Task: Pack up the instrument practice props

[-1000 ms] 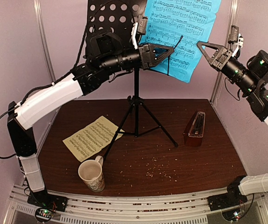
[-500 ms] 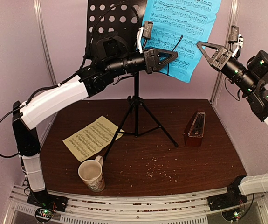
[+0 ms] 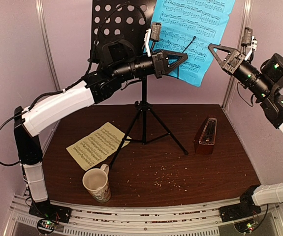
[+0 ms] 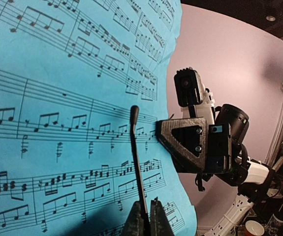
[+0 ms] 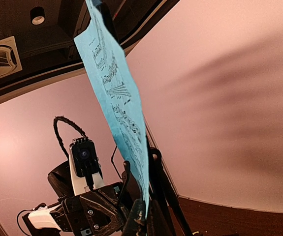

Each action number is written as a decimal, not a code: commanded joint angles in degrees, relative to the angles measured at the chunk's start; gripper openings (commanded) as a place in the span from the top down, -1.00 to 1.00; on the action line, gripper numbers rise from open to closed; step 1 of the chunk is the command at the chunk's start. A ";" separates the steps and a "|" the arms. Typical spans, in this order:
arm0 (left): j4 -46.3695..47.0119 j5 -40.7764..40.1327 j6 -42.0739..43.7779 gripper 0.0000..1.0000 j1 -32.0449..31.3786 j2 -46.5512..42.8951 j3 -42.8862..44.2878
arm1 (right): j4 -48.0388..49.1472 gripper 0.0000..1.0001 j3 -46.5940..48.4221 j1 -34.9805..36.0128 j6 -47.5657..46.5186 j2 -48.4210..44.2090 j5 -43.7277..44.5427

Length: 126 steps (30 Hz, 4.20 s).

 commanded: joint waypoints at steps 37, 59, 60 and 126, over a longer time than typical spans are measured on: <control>6.93 -3.14 3.08 -0.01 -0.32 -7.83 -10.02 | 15.91 1.00 -21.47 0.41 -6.19 -33.54 20.90; 17.35 -3.66 31.43 -0.53 -0.45 -32.41 -46.73 | -5.09 1.00 -9.29 0.41 -0.15 -23.40 -6.52; 18.76 -4.01 32.58 -0.53 -0.50 -33.12 -48.83 | -5.44 1.00 -9.91 0.41 0.66 -23.02 -6.47; 48.00 -22.82 46.00 -0.59 -7.18 -25.48 -70.24 | -6.79 1.00 -31.74 0.45 27.08 -18.85 -8.12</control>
